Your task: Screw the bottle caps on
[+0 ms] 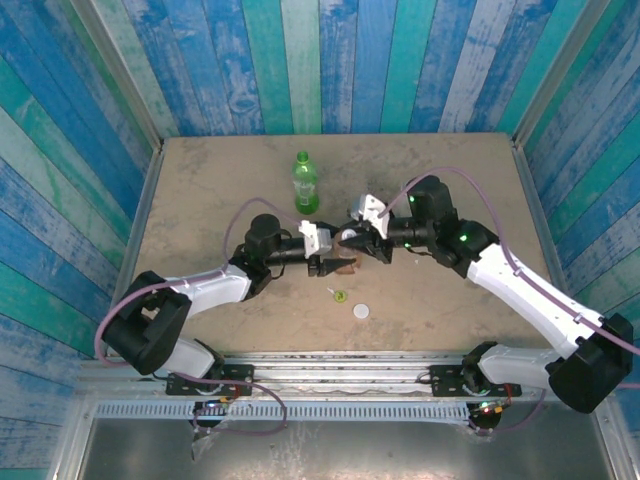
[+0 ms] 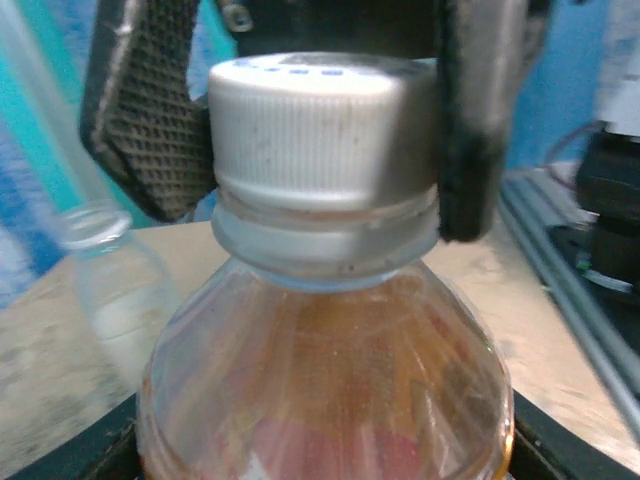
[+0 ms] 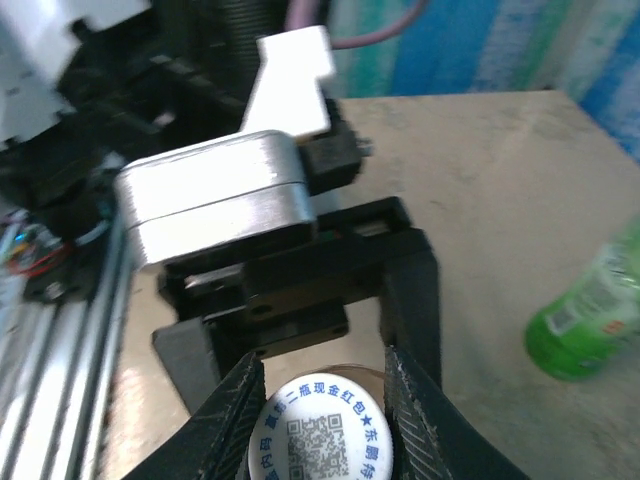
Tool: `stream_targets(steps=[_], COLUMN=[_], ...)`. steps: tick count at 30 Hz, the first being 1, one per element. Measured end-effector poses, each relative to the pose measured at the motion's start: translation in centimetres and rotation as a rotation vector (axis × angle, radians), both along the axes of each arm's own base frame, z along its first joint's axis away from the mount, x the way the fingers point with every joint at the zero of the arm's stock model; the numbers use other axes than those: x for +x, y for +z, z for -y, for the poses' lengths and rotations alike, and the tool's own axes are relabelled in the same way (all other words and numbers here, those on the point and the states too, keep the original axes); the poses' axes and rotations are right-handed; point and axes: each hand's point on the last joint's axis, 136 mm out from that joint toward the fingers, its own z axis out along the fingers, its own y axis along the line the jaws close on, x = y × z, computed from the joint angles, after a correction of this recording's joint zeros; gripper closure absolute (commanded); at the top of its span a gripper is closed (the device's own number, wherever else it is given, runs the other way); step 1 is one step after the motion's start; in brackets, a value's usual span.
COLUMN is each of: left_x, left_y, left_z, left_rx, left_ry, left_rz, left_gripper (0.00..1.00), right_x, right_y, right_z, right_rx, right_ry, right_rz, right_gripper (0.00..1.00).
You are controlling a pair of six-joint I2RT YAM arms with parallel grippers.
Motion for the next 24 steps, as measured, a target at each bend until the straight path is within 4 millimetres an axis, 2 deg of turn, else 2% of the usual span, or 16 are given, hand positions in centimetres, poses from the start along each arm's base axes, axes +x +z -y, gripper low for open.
stream_targets(steps=[7,12,16,19,21,24], left_x=[5.0,6.6,6.7,6.2,5.4,3.7], left_y=[0.8,0.7,0.7,0.7,0.8,1.0], left_z=[-0.7,-1.9,-2.0,-2.0,-1.8,-1.4], left_rx=[-0.053,-0.06,-0.057,-0.051,-0.039,-0.003], left_ry=[0.359,0.493,0.502,0.46,0.395,0.292], left_rz=[0.005,0.002,0.009,-0.003,-0.008,-0.004], left_gripper=[0.44,0.44,0.45,0.44,0.44,0.44], right_x=[5.1,6.7,7.0,6.8,6.2,4.2], right_y=[0.6,0.8,0.9,1.1,1.5,2.6], right_z=[-1.0,-1.6,-1.4,-1.0,-0.4,0.5], right_rx=[0.057,0.086,0.083,0.088,0.096,0.102], right_ry=[-0.498,-0.713,-0.707,-0.624,-0.545,-0.404], right_rz=[0.071,0.086,0.088,0.051,0.033,0.046], right_gripper=[1.0,0.96,0.74,0.53,0.43,0.41])
